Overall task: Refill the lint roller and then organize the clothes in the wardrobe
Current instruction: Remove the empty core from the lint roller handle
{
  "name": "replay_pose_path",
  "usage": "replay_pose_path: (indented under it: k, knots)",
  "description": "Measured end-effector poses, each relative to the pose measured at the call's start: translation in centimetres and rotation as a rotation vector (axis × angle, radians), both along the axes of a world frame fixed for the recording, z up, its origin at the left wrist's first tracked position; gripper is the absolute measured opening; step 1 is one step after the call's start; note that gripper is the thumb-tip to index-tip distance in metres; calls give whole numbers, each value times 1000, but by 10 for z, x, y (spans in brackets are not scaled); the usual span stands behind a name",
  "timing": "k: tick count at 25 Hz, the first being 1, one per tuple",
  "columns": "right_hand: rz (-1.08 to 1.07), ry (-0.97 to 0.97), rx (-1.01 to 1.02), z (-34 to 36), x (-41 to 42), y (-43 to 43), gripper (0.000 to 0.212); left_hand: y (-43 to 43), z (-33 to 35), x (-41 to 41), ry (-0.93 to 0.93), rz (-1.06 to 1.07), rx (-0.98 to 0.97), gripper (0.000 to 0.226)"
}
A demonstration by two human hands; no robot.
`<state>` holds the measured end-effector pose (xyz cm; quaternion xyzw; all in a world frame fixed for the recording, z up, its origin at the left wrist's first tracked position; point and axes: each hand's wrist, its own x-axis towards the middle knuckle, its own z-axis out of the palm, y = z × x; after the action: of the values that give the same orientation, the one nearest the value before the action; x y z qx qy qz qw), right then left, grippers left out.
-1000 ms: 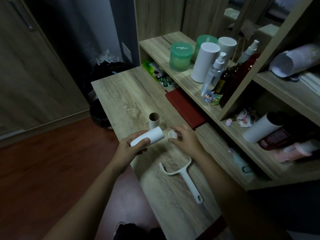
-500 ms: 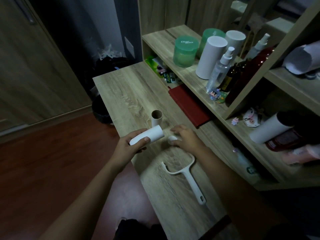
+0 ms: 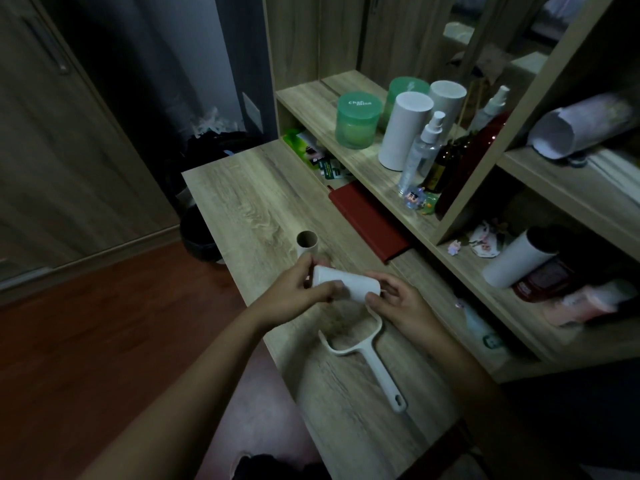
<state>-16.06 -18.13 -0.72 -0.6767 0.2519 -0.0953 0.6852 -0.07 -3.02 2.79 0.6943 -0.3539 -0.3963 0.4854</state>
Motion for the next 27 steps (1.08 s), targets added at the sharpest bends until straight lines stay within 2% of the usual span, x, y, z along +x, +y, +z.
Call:
replay_pose_path:
  k: [2,3,7,9,13,14,17,19,21,24,27]
  knots:
    - [-48,-27,8,-3,-1,0,34,0,6,1,260,5,-53,33]
    - [-64,-38,26,-4,-1,2,34,0,8,2,304,11,-70,34]
    - [-85,-40,111,-10,-1,6,33,0,12,0,150,64,-124,47]
    - [-84,-54,127,-12,1,9,32,0,15,1,102,99,-159,45]
    - [-92,-70,136,-13,5,11,31,1,18,3,138,131,-201,36]
    - [-97,-79,153,-14,5,12,37,1,20,2,154,128,-208,36]
    - [-143,-97,263,-19,4,11,76,1,18,3,119,185,-230,33]
    - [-167,-109,305,-22,2,11,81,1,4,9,129,289,-239,34]
    - [-191,-121,333,-21,-1,12,83,4,-23,17,7,324,-132,45]
    - [-218,-131,344,-21,-5,10,81,6,-66,19,-297,234,180,59]
    - [-246,-124,335,-24,-6,8,81,-2,-96,11,-454,170,280,51]
